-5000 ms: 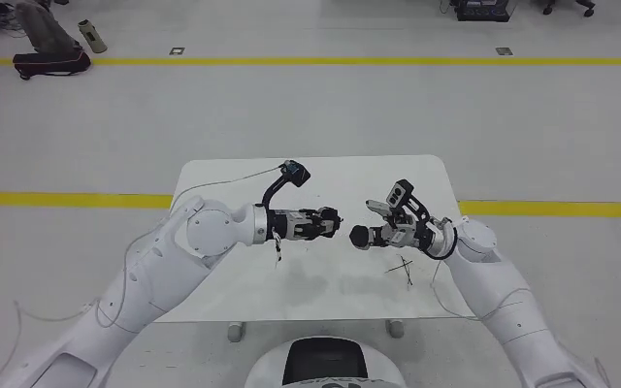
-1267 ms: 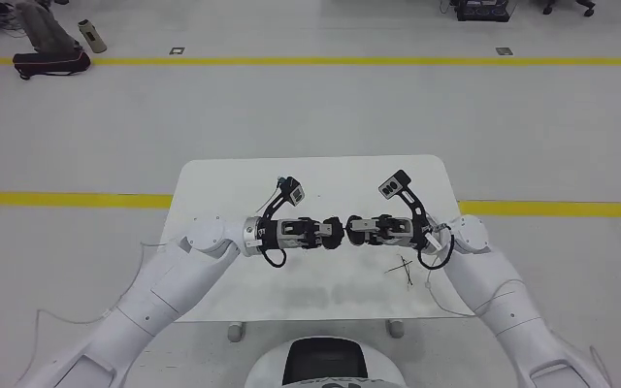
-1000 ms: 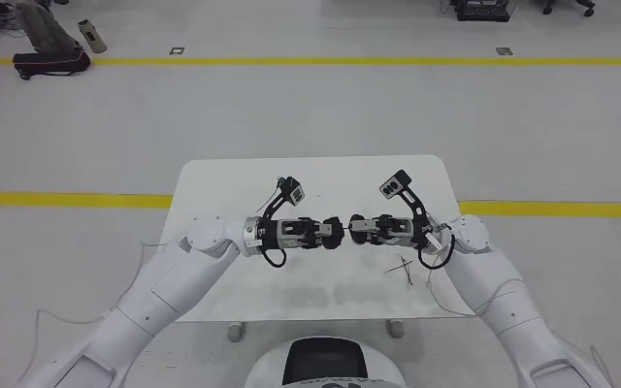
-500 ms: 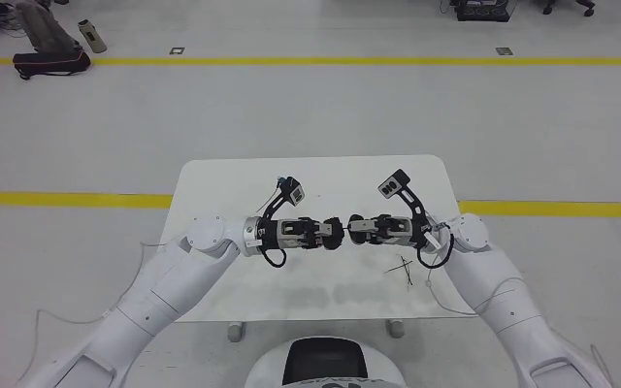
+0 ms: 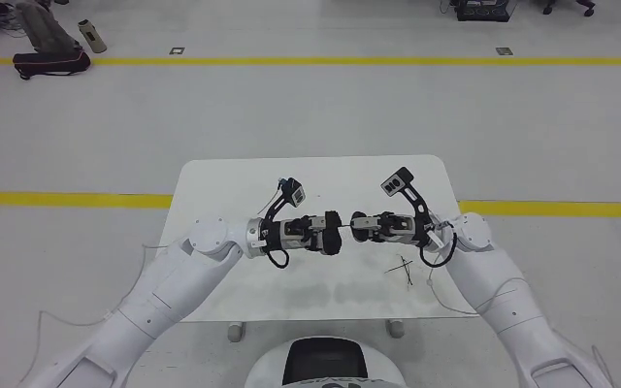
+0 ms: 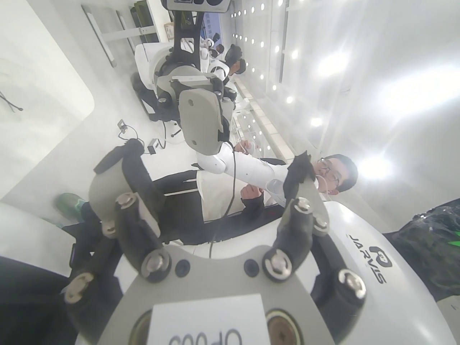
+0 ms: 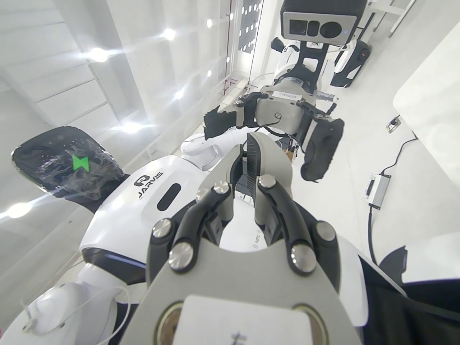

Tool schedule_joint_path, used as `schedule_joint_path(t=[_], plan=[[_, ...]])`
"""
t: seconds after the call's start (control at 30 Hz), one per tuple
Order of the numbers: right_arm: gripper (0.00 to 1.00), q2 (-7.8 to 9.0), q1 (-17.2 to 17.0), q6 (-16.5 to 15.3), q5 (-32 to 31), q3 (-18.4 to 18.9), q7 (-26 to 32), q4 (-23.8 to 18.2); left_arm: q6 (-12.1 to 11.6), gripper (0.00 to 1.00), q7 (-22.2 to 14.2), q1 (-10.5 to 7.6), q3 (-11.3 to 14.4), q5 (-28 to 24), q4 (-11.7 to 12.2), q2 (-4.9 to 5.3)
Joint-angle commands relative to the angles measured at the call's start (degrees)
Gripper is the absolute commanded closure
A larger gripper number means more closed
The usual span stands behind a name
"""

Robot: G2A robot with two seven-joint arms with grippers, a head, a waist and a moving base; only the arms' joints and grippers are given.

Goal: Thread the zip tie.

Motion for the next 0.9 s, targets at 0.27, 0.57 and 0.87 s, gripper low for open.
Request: schedule_joint_path(t=[0.27, 0.57, 0.87], plan=[[1.00, 0.05, 0.3, 0.0, -1.3, 0.0, 0.0, 1.3, 0.7, 0.05, 0.0, -0.05, -0.2, 0.4, 0.0, -0.25], [1.00, 0.06, 0.7, 0.0, -3.1, 0.0, 0.0, 2.6, 1.9, 0.40, 0.0, -0.45, 0.1, 1.0, 0.7, -0.60], [1.00, 0.06, 1.3, 0.0, -5.0, -0.1, 0.0, 3.9, 2.7, 0.52, -0.4, -0.82, 0.3, 2.3, 1.1, -0.82]])
